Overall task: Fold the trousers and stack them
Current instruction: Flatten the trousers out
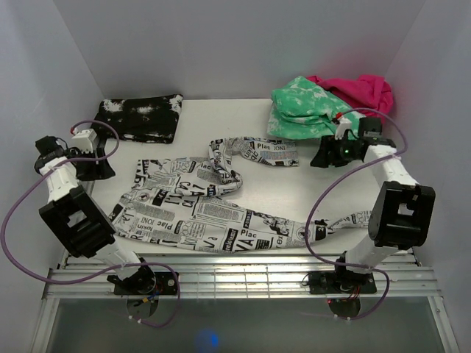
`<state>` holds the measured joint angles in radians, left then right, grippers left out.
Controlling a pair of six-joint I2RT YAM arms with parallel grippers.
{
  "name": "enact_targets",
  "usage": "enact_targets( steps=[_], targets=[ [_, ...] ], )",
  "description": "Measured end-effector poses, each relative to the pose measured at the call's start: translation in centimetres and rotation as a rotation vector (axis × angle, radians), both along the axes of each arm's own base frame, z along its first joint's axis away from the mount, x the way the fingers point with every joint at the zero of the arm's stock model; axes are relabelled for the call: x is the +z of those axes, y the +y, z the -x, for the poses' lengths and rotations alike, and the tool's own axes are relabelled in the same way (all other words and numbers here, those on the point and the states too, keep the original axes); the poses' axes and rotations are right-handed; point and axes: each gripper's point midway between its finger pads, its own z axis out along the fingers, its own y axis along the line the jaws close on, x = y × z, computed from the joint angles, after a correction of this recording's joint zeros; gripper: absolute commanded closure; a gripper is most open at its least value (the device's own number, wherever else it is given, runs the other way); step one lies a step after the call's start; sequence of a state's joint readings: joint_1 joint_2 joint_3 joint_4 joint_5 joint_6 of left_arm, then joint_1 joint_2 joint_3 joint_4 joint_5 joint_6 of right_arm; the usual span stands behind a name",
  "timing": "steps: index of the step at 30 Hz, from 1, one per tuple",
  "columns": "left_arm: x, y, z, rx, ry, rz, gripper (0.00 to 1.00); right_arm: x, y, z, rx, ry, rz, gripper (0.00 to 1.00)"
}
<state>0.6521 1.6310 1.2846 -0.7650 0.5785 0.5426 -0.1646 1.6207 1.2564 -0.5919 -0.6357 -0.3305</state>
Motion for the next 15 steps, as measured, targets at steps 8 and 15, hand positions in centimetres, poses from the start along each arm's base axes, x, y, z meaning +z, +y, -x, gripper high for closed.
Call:
enact_targets(
  steps=[8,15],
  targets=[
    [-0.6,-0.8,0.0,0.024,0.004,0.051,0.28,-3.4,8.6,-1.6,-0.151,0.07,-0.113,0.39],
    [-0.6,-0.9,-0.1,0.037,0.007,0.061,0.28,-7.9,6.0,-8.0,-0.267,0.028,0.011,0.34]
  ],
)
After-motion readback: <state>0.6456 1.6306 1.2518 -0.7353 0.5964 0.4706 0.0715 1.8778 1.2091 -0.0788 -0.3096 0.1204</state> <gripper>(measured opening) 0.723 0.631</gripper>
